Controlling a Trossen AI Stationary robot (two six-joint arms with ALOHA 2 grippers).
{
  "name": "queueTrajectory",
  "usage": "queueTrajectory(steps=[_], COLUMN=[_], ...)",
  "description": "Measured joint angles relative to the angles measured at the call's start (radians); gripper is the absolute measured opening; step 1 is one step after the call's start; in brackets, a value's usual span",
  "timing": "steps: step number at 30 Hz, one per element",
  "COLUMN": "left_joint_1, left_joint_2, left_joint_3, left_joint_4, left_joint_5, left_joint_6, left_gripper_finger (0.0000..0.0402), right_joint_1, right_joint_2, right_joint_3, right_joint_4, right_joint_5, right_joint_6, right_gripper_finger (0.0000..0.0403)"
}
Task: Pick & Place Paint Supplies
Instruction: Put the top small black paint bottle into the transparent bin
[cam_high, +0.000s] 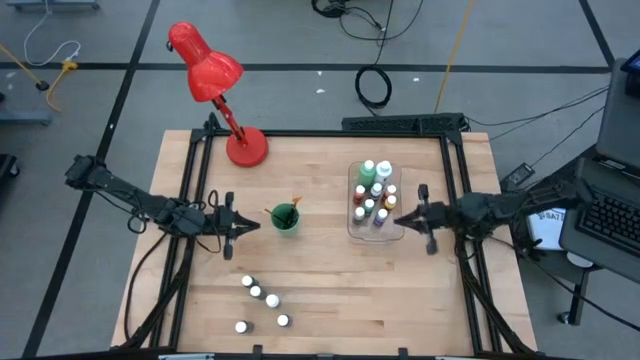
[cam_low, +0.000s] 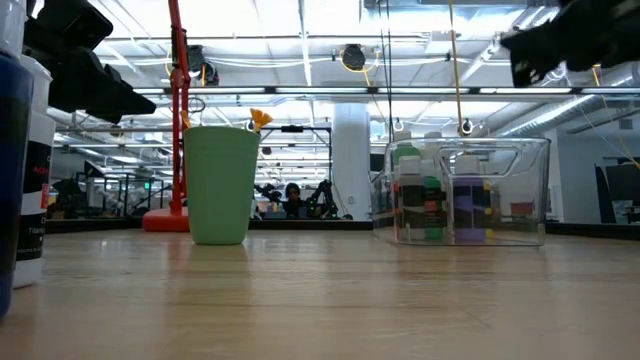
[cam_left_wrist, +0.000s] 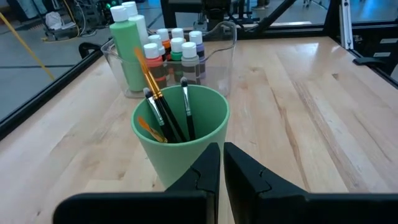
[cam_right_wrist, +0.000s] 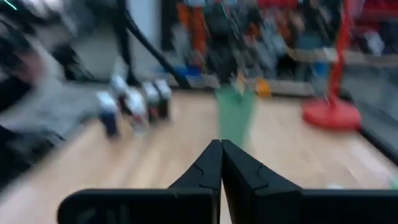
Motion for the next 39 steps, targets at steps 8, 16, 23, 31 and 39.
queueTrajectory(steps=[8, 16, 23, 31, 39], left_joint_1=[0.000, 0.000, 0.000, 0.000, 0.000], left_joint_2=[0.000, 0.000, 0.000, 0.000, 0.000], left_joint_3=[0.000, 0.000, 0.000, 0.000, 0.000], left_joint_4=[0.000, 0.006, 0.014, 0.023, 0.045], left_joint_5=[0.001, 0.001, 0.002, 0.002, -0.006], left_joint_6=[0.012, 0.001, -0.020, -0.002, -0.007], left_gripper_finger=[0.0026, 0.0026, 0.0026, 0.0026, 0.0026], right_joint_1=[0.031, 0.060, 0.060, 0.060, 0.060], right_joint_2=[-0.238, -0.270, -0.257, -0.184, -0.132], right_joint_3=[-0.123, -0.183, -0.282, -0.284, -0.285], right_joint_4=[0.069, 0.068, 0.206, 0.193, 0.325], right_joint_5=[-0.033, 0.120, 0.196, 0.200, 0.197], right_joint_6=[-0.023, -0.059, -0.103, -0.101, -0.197], right_gripper_finger=[0.0000, 0.0000, 0.0000, 0.0000, 0.0001])
